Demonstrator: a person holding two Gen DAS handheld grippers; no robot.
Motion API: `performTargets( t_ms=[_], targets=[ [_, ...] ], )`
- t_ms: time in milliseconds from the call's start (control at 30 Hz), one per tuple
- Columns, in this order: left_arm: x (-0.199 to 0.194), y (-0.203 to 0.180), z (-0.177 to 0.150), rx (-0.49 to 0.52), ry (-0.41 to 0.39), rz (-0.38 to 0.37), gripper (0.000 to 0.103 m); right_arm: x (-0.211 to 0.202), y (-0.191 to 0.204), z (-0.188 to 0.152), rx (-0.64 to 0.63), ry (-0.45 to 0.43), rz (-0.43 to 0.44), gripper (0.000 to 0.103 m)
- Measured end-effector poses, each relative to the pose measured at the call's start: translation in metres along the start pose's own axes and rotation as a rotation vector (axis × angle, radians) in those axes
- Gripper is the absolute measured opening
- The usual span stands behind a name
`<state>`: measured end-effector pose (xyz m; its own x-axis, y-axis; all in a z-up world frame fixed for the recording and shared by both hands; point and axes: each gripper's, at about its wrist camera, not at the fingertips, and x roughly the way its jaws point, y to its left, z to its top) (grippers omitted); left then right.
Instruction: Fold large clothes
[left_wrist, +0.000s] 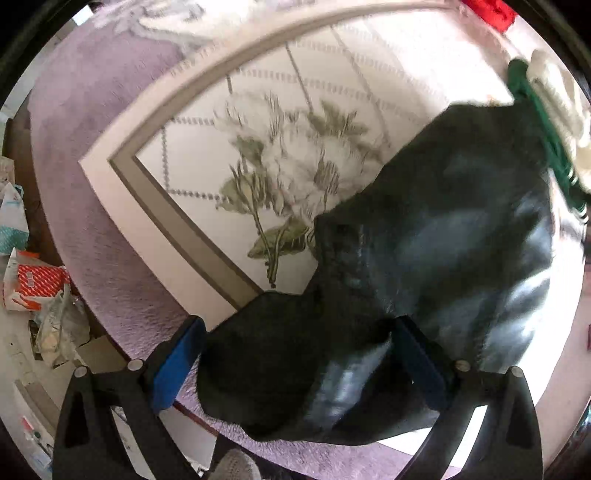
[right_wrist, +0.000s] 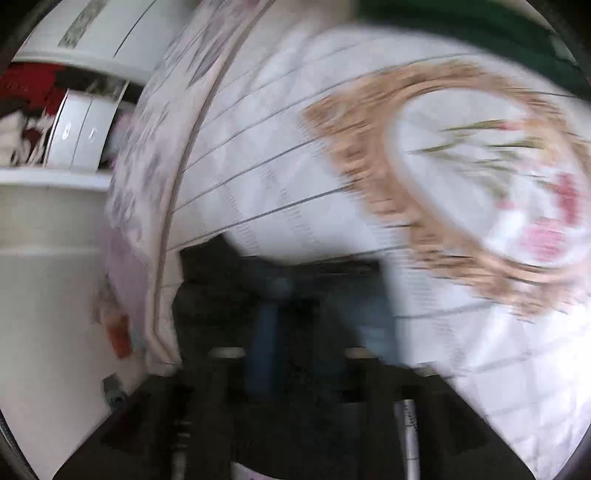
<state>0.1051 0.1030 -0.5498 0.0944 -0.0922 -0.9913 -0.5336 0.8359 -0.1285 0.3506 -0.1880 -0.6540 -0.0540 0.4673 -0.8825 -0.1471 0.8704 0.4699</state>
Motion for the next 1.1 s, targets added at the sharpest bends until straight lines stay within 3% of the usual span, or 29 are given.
performTargets(
  t_ms=[33,67,133,200,233,267,400,467,600,667,733,800,867,933,967,1000,1100],
  targets=[
    [-0.008,0.001,0.000,-0.013,-0.022,-0.005,0.103,-0.002,-0.014,-0.006,0.010,-0.011,-0.015,0.090],
    [-0.015,0.003,0.000,-0.025,-0.042,-0.008,0.103,0.013,-0.024,-0.007,0.024,0.008,-0.005,0.097],
    [-0.029,0.005,0.001,-0.049,-0.089,-0.022,0.103,0.048,-0.052,-0.018,0.057,0.148,0.094,0.097],
    [-0.039,0.006,0.002,-0.062,-0.119,-0.013,0.103,0.091,-0.068,-0.029,0.090,0.264,0.292,0.097],
    [-0.042,0.006,0.003,-0.063,-0.127,-0.009,0.103,0.096,-0.068,-0.032,0.079,0.231,0.376,0.097],
    [-0.045,0.005,0.004,-0.061,-0.135,-0.006,0.103,0.095,-0.068,-0.032,0.072,0.199,0.407,0.089],
    [-0.052,0.002,0.006,-0.058,-0.155,0.006,0.103,0.085,-0.061,-0.045,0.160,0.092,0.359,0.065],
    [-0.051,-0.007,0.008,-0.049,-0.170,0.016,0.103,0.069,-0.062,-0.062,0.277,-0.010,0.315,0.062],
    [-0.059,-0.031,0.010,0.025,-0.209,0.032,0.103,0.035,-0.088,-0.127,0.629,-0.206,0.268,0.062],
    [-0.054,-0.048,0.007,0.078,-0.205,0.036,0.103,0.032,-0.098,-0.157,0.728,-0.172,0.255,0.075],
    [-0.046,-0.067,0.004,0.118,-0.190,0.007,0.103,0.036,-0.098,-0.175,0.712,0.004,0.195,0.078],
    [-0.034,-0.087,0.002,0.149,-0.176,-0.007,0.103,0.024,-0.096,-0.185,0.663,0.070,0.146,0.078],
    [-0.020,-0.101,0.002,0.172,-0.175,0.008,0.103,-0.003,-0.095,-0.185,0.637,0.009,0.087,0.078],
    [-0.006,-0.107,0.003,0.182,-0.166,0.037,0.103,-0.036,-0.087,-0.169,0.566,-0.108,0.042,0.075],
    [0.003,-0.108,0.003,0.188,-0.148,0.055,0.103,-0.046,-0.083,-0.159,0.526,-0.140,0.038,0.066],
    [0.013,-0.107,0.003,0.194,-0.119,0.072,0.103,-0.056,-0.074,-0.140,0.459,-0.171,0.047,0.050],
    [0.022,-0.098,0.005,0.188,-0.110,0.047,0.103,-0.057,-0.061,-0.101,0.329,-0.190,0.054,0.038]
  ],
)
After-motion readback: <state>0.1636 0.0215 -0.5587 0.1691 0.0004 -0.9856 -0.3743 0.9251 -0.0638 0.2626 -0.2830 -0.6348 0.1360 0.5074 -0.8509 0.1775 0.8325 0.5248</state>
